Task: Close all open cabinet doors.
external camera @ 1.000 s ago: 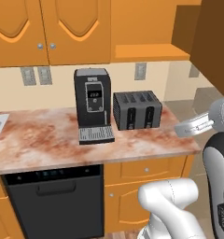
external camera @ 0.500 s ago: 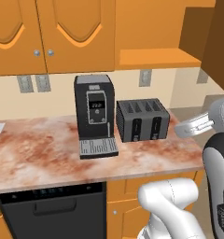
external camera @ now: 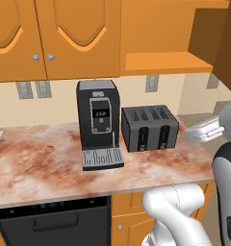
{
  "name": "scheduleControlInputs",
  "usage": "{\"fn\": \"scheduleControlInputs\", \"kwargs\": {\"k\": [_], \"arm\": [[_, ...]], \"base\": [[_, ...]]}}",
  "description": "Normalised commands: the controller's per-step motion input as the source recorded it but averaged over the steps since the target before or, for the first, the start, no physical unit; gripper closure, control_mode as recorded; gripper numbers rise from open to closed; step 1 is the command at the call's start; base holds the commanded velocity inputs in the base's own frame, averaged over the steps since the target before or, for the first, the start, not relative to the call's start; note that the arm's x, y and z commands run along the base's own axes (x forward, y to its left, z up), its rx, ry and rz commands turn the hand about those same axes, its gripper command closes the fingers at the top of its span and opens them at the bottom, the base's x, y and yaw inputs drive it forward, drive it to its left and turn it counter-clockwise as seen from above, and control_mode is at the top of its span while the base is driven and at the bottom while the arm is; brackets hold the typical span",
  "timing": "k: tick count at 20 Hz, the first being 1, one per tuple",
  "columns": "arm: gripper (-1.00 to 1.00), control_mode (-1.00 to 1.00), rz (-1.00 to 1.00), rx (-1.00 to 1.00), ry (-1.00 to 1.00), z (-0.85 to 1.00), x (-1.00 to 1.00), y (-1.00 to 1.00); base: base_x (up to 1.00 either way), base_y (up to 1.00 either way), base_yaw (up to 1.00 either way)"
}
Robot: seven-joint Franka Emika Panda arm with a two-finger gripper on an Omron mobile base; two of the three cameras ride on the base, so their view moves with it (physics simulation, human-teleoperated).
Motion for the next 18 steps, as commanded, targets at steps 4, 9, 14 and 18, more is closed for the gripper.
{"fn": "scheduleControlInputs", "kwargs": {"k": [4,9,14,18], "arm": [[-1.00,-1.00,-0.01,-0.01,-0.25,-0.01,-0.87,0.00],[-1.00,-1.00,-0.05,0.00,-0.25,-0.02,-0.97,-0.02],[-1.00,-1.00,-0.02,0.00,-0.19,0.00,-0.52,-0.40],[-1.00,-1.00,0.00,0.00,-0.19,0.00,-0.31,-0.73]], "base": [[0.00,0.00,0.00],[0.00,0.00,0.00],[0.00,0.00,0.00],[0.00,0.00,0.00]]}}
